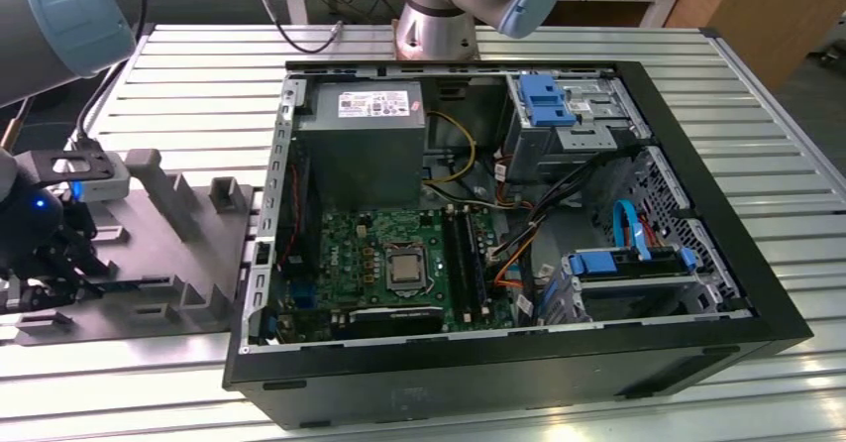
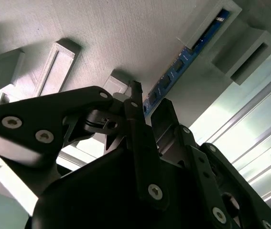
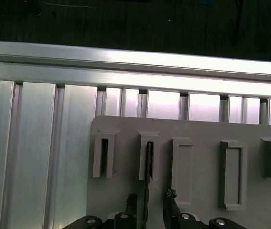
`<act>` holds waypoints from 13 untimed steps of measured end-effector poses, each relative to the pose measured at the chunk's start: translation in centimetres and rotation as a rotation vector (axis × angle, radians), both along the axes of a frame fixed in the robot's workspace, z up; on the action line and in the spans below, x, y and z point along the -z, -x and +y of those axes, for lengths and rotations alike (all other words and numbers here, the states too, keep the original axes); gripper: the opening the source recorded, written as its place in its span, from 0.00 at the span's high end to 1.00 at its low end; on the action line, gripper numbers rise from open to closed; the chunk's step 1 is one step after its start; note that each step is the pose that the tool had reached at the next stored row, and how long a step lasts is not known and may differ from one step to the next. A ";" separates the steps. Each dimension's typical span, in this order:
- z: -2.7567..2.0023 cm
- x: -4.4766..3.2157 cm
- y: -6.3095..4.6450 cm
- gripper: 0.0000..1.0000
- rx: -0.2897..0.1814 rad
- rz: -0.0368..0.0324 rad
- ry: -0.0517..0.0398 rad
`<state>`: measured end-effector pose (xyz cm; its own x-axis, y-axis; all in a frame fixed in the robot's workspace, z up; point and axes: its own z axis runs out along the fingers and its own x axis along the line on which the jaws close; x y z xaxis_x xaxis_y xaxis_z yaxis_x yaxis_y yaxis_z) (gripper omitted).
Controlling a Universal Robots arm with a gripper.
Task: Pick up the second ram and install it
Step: 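Pick up the second ram and move it above second insertion slot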
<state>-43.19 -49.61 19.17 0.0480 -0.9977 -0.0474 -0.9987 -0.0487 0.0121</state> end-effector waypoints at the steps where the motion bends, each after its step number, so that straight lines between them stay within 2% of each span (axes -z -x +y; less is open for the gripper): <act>1: 0.00 0.00 0.0 0.64 0.000 0.0000 0.0000; 5: 0.00 0.00 0.0 0.66 0.000 0.0000 0.0000; 6: 0.00 0.00 0.0 0.73 0.000 0.0000 0.0000; 13: -0.20 0.00 0.0 0.73 0.000 -0.0001 0.0000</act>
<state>-43.19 -49.81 19.17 0.0481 -0.9977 -0.0475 -0.9987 -0.0487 0.0120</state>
